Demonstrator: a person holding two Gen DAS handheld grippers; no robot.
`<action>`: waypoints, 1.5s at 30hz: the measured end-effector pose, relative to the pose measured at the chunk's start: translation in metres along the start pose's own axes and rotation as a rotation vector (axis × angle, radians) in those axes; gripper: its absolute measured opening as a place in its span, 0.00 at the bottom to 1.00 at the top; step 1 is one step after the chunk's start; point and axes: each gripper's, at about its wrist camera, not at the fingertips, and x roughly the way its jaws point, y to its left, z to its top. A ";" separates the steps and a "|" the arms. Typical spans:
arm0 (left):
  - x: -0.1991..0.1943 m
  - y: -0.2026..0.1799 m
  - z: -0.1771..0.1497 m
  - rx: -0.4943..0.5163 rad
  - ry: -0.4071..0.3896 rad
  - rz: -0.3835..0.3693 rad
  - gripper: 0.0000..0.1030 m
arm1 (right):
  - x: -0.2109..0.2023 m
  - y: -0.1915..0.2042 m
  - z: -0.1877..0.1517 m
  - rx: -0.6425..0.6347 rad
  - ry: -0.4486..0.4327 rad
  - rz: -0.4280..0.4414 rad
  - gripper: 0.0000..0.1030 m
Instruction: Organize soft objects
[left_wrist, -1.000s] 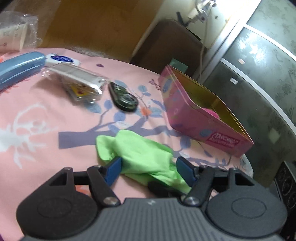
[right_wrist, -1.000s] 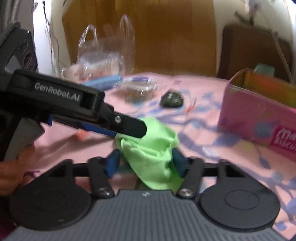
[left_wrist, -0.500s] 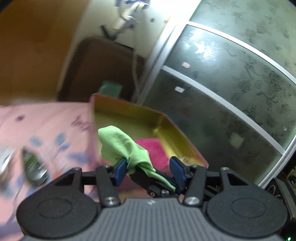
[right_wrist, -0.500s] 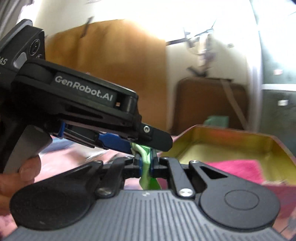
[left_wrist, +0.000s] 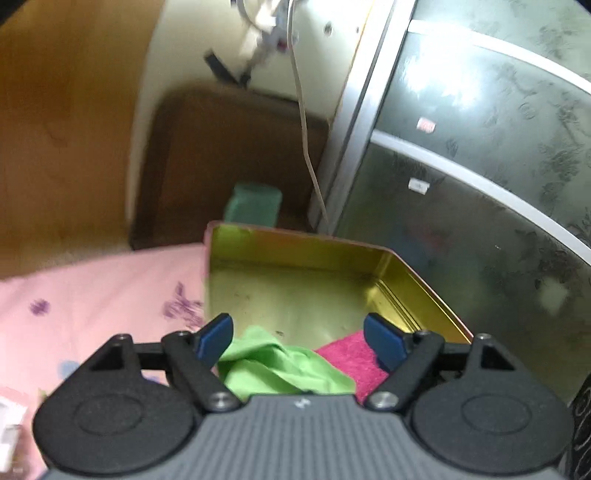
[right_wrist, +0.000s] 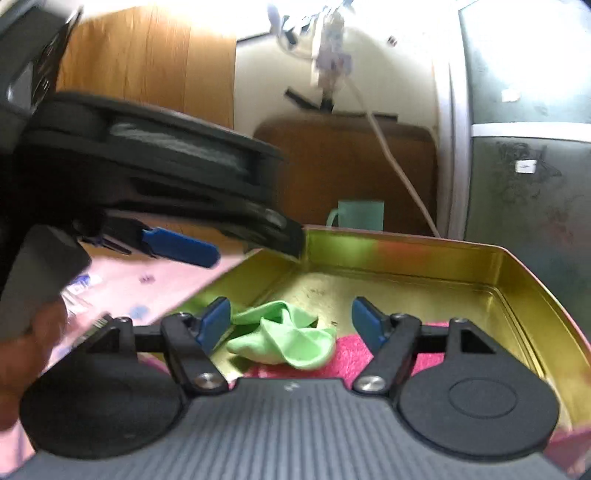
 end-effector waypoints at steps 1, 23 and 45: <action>-0.011 0.004 -0.003 -0.007 -0.016 -0.003 0.78 | -0.008 0.000 -0.003 0.014 -0.020 -0.001 0.72; -0.163 0.157 -0.132 -0.289 -0.082 0.309 0.74 | 0.046 0.135 -0.009 -0.141 0.216 0.321 0.52; -0.135 0.099 -0.126 -0.324 0.086 -0.031 0.72 | -0.034 0.074 -0.052 0.153 0.322 0.411 0.50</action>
